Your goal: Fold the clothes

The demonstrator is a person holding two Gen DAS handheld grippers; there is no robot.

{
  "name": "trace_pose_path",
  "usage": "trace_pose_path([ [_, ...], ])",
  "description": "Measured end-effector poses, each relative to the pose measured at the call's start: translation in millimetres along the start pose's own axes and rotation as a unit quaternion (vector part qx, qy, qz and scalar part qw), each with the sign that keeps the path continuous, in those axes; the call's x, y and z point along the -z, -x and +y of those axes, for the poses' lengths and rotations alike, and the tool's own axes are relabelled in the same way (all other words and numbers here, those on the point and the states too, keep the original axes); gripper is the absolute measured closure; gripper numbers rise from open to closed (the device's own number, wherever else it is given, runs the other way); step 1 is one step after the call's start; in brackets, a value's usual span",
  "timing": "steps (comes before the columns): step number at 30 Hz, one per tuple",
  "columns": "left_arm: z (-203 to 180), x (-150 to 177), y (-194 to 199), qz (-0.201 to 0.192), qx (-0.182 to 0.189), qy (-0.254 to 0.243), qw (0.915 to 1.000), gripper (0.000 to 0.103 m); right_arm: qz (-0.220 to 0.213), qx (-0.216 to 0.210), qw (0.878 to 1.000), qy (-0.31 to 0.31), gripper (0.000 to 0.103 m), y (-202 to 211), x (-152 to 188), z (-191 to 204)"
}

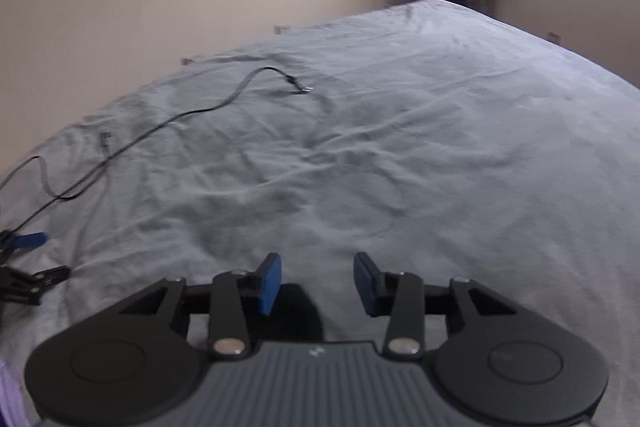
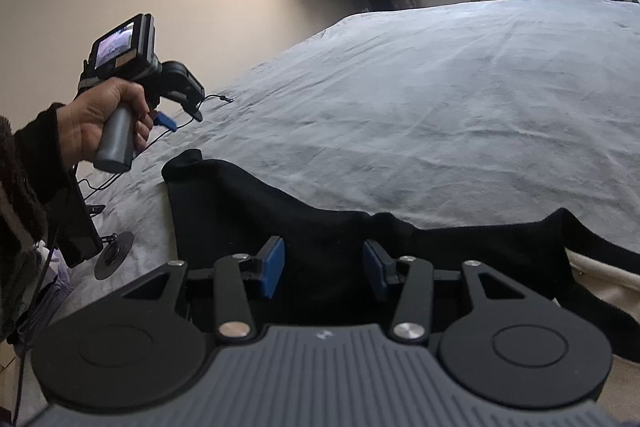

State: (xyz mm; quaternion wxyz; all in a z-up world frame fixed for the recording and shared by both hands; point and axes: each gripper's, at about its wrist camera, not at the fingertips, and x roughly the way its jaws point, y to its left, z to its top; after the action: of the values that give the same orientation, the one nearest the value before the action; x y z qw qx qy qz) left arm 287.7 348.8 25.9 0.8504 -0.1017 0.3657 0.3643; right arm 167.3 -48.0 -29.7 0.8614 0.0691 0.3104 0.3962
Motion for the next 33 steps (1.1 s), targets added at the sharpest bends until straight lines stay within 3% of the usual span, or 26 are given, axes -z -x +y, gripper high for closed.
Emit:
trace_pose_path([
  [2, -6, 0, -10, 0.024, 0.005, -0.008, 0.9997, 0.066, 0.0, 0.001, 1.0, -0.002, 0.055, 0, 0, 0],
  [7, -22, 19, -41, 0.05, -0.068, -0.032, 0.9959, 0.069, -0.002, 0.004, 1.0, -0.004, 0.055, 1, 0, -1],
  [8, -22, 24, -45, 0.043, -0.08, -0.025, 0.9956, 0.092, -0.003, 0.004, 1.0, -0.004, 0.055, 1, 0, -1],
  [9, -19, 29, -45, 0.027, -0.09, -0.011, 0.9955, 0.1, -0.003, 0.004, 1.0, -0.004, 0.055, 1, 0, -1],
  [13, -11, 40, -34, -0.062, -0.12, 0.04, 0.99, 0.101, -0.002, 0.006, 1.0, -0.007, 0.055, -1, 1, -2],
  [16, -8, 38, -29, -0.107, -0.103, 0.051, 0.9876, 0.099, -0.002, 0.008, 1.0, -0.005, 0.055, -2, 1, -1],
  [19, -5, 33, -27, -0.123, -0.071, 0.064, 0.9877, 0.086, -0.004, 0.01, 1.0, -0.005, 0.055, -1, 1, -2],
  [21, -3, 32, -23, -0.132, -0.065, 0.079, 0.9859, 0.031, -0.007, 0.013, 1.0, -0.007, 0.055, -1, 0, -3],
  [22, -2, 34, -18, -0.139, -0.067, 0.09, 0.9839, 0.026, -0.01, 0.015, 1.0, -0.01, 0.055, 0, 0, -5],
  [24, 0, 37, -8, -0.145, -0.065, 0.113, 0.9808, 0.025, -0.015, 0.018, 1.0, -0.015, 0.055, 2, -1, -7],
  [29, 4, 69, 30, -0.113, 0.0, 0.144, 0.9832, 0.025, -0.032, 0.047, 0.998, -0.01, 0.055, 7, -3, -9],
  [33, -2, 108, 53, -0.107, 0.016, 0.115, 0.9875, 0.025, -0.041, 0.063, 0.997, -0.024, 0.055, 9, -4, -16],
])
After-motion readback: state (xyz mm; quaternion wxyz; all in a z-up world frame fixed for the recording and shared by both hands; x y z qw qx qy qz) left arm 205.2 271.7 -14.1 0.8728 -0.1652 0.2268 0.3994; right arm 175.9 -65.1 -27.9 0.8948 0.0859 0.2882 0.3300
